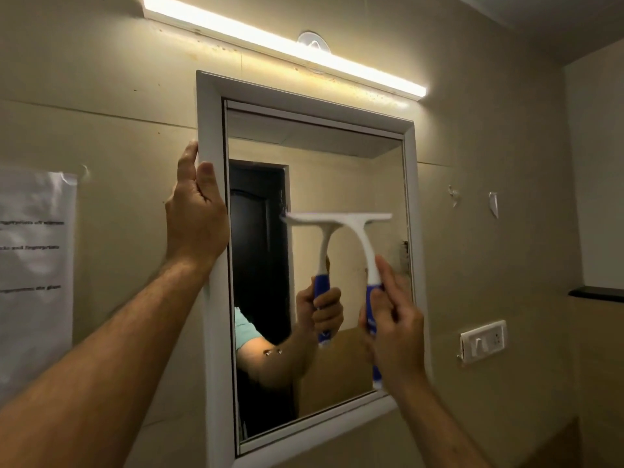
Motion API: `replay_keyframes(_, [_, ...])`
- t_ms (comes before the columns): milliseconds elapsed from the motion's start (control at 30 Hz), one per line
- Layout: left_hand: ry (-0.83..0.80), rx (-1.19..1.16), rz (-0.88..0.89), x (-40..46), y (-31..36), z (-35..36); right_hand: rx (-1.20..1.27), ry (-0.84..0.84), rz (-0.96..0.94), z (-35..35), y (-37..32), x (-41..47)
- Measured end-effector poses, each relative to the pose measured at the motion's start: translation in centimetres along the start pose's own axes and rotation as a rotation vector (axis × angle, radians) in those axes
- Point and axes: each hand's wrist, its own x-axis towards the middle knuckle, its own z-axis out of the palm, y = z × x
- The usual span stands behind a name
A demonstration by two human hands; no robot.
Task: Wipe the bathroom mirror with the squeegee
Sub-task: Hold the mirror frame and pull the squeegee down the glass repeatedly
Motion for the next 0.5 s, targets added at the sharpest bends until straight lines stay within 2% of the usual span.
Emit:
replay_keyframes(100, [0.008,0.001,0.0,0.0,0.0,0.1,0.035,-0.019,0.052,0.0,0.3,-2.7])
replay_keyframes(367, [-0.015,0.002,-0.09,-0.8,-0.5,-0.1,0.126,-0.082,0.058,1.7,-3.5,0.1])
replay_keyframes(500, [-0.026,0.007,-0.097,-1.2,-0.9,-0.2,0.141,-0.088,0.077,2.2,-1.9,-2.8])
